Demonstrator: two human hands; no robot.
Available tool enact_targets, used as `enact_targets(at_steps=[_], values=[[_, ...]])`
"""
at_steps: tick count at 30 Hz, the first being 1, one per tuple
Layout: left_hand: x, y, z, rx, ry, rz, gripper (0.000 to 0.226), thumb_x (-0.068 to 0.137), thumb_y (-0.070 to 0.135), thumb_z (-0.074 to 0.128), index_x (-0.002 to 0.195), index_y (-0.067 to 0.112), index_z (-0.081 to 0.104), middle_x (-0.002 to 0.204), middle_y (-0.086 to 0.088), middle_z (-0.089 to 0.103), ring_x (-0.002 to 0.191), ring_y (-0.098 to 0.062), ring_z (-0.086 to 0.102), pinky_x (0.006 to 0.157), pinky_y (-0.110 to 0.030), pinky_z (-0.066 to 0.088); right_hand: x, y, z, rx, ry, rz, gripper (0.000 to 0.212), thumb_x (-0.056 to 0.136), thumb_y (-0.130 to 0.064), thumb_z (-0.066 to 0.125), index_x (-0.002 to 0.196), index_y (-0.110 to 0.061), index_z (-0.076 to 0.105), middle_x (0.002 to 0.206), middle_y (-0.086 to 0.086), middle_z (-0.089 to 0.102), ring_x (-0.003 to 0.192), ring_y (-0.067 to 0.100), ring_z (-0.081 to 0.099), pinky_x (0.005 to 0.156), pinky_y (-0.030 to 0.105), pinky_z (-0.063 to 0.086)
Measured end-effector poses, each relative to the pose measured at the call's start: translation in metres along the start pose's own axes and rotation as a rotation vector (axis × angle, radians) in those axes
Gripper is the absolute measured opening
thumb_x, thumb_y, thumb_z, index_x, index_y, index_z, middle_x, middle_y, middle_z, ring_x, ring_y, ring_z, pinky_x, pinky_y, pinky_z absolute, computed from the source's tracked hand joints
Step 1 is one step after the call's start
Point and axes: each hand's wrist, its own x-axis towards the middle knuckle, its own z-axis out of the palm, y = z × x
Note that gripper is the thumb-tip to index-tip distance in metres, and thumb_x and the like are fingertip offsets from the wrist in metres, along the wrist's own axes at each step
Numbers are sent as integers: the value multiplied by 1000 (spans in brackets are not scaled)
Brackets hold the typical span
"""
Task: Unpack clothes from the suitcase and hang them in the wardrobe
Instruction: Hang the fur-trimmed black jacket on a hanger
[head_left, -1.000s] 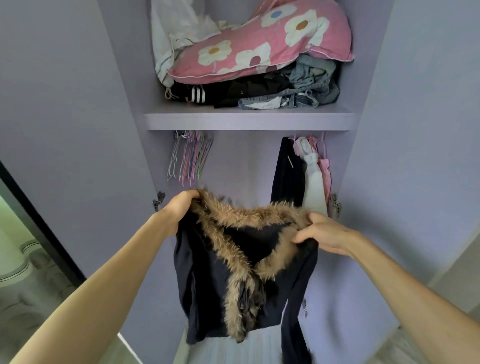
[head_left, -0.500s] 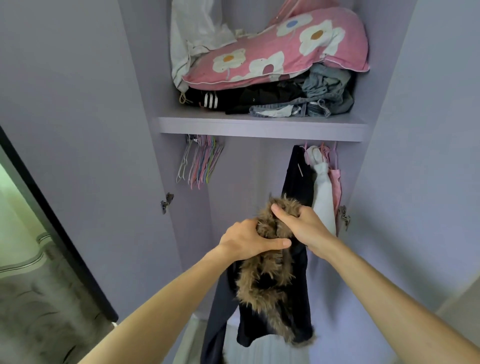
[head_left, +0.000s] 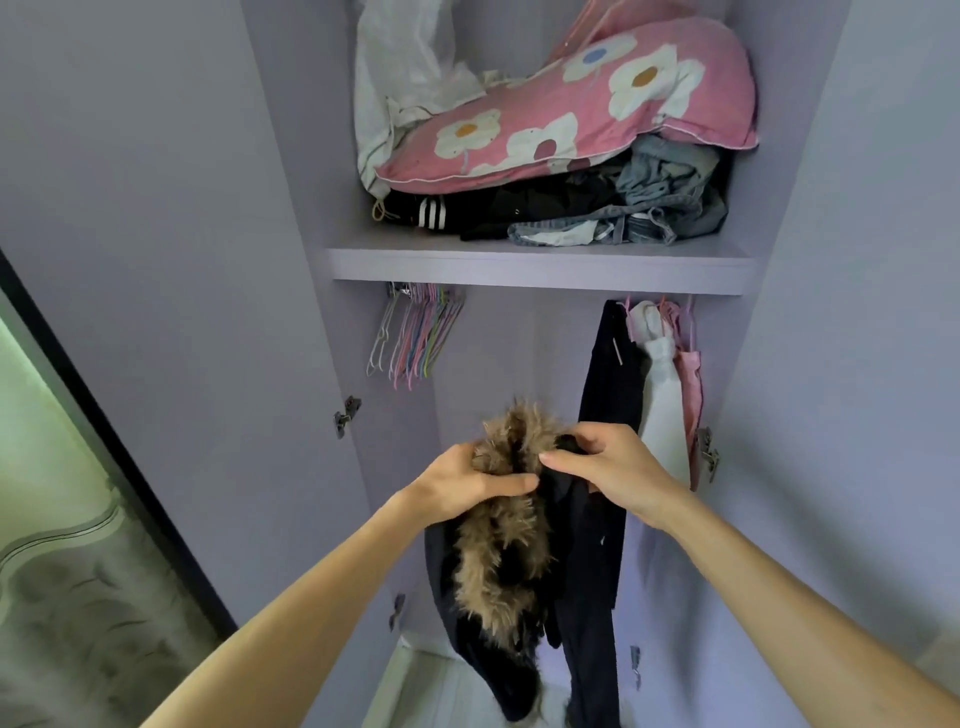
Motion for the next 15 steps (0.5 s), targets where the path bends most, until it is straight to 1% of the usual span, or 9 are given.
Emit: enact_targets(at_steps=[1,2,3,5,7,9,12,14,15], values=[[-1,-2,3,74,0,17,61,69,57,83,124,40,62,116,17,70,113,-6,63,106,-36,47,3,-3,5,-15,13,-13,36,74,-53,77,95,-25,75,92,9,73,84,30,67,72,33,51],[-1,-7,0,177,38,11,73,64,67,81,129,44,56,118,19,68,115,-6,61,105,-35,47,9,-9,12,-10,14,-18,32,75,-52,77,91,-24,76,81,1,73,73,22,67,71,34,51],[-1,-10,-5,288,92,-5,77,61,72,77,130,45,53,116,19,68,112,-7,61,102,-34,48,13,-14,18,-7,4,-10,28,78,-49,77,89,-24,76,74,-7,71,66,11,65,68,32,50],[0,-14,-19,407,198,-5,64,65,71,72,121,42,60,105,17,71,102,-11,65,94,-36,52,22,-20,28,0,5,3,24,81,-48,76,89,-25,76,78,-11,73,72,5,67,75,32,52],[-1,-16,-40,367,255,19,45,72,62,74,107,36,68,96,15,73,95,-10,67,89,-34,53,33,-25,35,15,42,24,22,82,-45,76,93,-27,76,87,-12,75,79,2,68,82,28,52],[-4,-17,-62,348,275,40,33,77,53,77,102,33,69,93,13,73,93,-11,67,87,-32,53,45,-29,44,44,52,39,19,83,-38,77,98,-27,75,94,-13,75,87,-3,68,86,23,51],[-4,-22,-96,460,250,64,12,80,43,71,85,38,61,84,9,70,87,-19,67,82,-37,55,63,-38,72,65,50,51,16,87,-23,75,103,-26,73,95,-7,76,85,3,70,76,24,54],[-1,-22,-117,629,268,64,19,82,41,64,72,36,49,74,7,63,80,-25,64,74,-36,53,79,-41,90,78,53,65,15,90,-12,70,104,-17,71,90,-1,75,72,7,68,64,21,52],[2,-22,-130,736,290,75,21,83,40,61,72,34,45,73,7,59,78,-26,62,71,-35,51,91,-42,99,77,64,75,15,91,-10,69,105,-14,70,87,1,74,68,7,66,61,21,52]])
